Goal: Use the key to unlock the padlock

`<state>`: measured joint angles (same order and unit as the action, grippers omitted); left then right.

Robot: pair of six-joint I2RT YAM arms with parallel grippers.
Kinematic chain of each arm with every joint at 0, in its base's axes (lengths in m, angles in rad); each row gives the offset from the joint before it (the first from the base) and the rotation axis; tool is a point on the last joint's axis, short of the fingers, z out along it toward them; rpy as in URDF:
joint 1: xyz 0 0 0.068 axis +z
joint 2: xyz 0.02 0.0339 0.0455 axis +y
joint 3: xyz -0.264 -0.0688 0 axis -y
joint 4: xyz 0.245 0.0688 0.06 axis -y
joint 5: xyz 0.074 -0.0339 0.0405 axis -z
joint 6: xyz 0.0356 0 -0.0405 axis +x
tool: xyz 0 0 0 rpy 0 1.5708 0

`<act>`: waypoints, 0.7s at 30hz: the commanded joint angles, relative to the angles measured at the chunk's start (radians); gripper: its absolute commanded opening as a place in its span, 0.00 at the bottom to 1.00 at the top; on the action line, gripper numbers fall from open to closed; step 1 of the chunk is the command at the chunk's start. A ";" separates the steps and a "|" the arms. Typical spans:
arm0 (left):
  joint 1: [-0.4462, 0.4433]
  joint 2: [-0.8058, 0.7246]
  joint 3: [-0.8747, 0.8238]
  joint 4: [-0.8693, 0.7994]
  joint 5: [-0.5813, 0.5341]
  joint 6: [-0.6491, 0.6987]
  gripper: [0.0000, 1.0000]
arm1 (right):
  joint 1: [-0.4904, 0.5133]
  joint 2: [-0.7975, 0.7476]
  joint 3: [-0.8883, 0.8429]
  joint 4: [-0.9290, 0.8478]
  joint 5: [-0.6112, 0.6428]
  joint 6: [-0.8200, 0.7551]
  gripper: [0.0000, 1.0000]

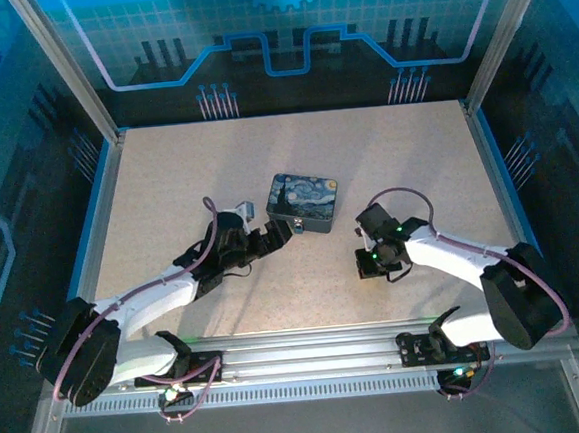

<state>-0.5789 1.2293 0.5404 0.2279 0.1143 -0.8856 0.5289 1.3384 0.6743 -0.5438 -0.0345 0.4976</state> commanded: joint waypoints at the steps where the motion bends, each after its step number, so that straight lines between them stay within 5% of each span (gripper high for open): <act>1: 0.015 -0.025 -0.026 0.071 0.052 -0.065 0.93 | -0.012 -0.060 -0.022 0.105 -0.077 0.014 0.00; 12: 0.019 -0.049 -0.002 0.115 0.070 -0.080 0.92 | -0.044 -0.169 -0.058 0.422 -0.222 0.112 0.00; 21: 0.101 -0.059 0.061 0.115 0.139 -0.042 0.92 | -0.077 -0.109 -0.005 0.686 -0.352 0.127 0.00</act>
<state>-0.5011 1.1980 0.5529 0.3206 0.2092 -0.9501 0.4747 1.1995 0.6273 -0.0090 -0.3016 0.6090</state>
